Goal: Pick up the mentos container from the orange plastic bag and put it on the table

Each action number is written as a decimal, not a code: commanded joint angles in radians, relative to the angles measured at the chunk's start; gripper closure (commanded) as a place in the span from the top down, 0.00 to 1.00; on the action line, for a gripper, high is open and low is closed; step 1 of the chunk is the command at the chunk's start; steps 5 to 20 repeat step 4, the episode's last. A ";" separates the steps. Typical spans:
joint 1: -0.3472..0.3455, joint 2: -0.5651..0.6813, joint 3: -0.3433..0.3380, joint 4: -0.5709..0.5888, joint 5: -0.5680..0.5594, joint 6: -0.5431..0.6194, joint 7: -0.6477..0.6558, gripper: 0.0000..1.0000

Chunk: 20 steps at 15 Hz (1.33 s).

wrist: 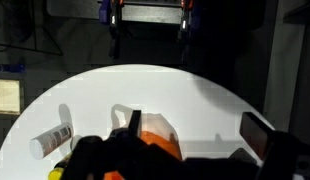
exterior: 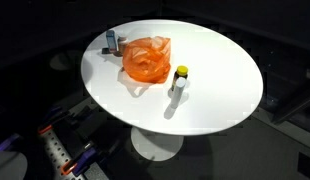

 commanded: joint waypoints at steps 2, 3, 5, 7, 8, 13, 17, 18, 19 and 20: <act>0.003 -0.002 -0.002 0.001 -0.001 -0.002 0.002 1.00; 0.004 0.001 -0.002 0.001 -0.001 -0.002 0.002 1.00; 0.004 0.004 -0.002 0.001 -0.001 -0.002 0.002 1.00; 0.004 0.004 -0.002 0.001 -0.001 -0.002 0.002 1.00; 0.004 0.004 -0.002 0.001 -0.001 -0.002 0.002 1.00; 0.004 0.004 -0.002 0.001 -0.001 -0.002 0.002 1.00; 0.004 0.004 -0.002 0.001 -0.001 -0.002 0.002 1.00; 0.004 0.004 -0.002 0.001 -0.001 -0.002 0.002 1.00; 0.004 0.004 -0.002 0.001 -0.001 -0.002 0.002 1.00; 0.004 0.004 -0.002 0.001 -0.001 -0.002 0.002 1.00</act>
